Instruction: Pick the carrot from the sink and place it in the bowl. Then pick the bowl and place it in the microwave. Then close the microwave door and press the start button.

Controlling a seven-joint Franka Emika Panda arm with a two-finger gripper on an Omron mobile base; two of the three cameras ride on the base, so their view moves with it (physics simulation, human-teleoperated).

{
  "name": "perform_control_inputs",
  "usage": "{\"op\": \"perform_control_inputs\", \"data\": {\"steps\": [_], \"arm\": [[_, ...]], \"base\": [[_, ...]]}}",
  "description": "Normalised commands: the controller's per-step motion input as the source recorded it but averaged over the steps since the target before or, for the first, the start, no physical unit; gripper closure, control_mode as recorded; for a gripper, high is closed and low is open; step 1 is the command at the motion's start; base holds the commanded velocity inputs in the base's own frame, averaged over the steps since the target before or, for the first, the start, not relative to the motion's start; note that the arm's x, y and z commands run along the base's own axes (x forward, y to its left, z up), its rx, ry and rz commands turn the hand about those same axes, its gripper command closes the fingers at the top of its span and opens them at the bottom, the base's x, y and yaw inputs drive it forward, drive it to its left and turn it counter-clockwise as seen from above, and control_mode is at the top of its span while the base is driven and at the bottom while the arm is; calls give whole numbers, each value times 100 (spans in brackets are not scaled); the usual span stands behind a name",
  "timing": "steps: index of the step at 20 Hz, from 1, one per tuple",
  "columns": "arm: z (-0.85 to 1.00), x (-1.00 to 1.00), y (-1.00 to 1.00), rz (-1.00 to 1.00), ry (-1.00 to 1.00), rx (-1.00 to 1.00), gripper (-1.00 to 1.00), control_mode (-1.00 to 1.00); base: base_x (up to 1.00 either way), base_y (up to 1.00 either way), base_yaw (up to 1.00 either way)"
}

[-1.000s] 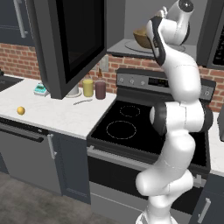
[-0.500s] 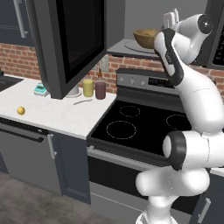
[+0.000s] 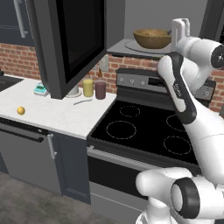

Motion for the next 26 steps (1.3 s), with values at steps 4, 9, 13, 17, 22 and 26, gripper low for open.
{"op": "perform_control_inputs", "data": {"steps": [4,9,13,17,22,26], "arm": [[18,-100,35,-11,-30,0,-100,-100],[12,-100,39,-13,-22,0,-100,-100],[12,-100,35,-13,-9,1,-100,-100],[15,-100,23,-9,-2,0,-100,-100],[15,-100,13,-3,0,0,-100,-100],[8,-98,27,-6,0,0,-100,-100]], "base": [[0,0,0],[0,0,0],[0,0,0],[0,0,0],[0,0,0],[0,0,0]]}}
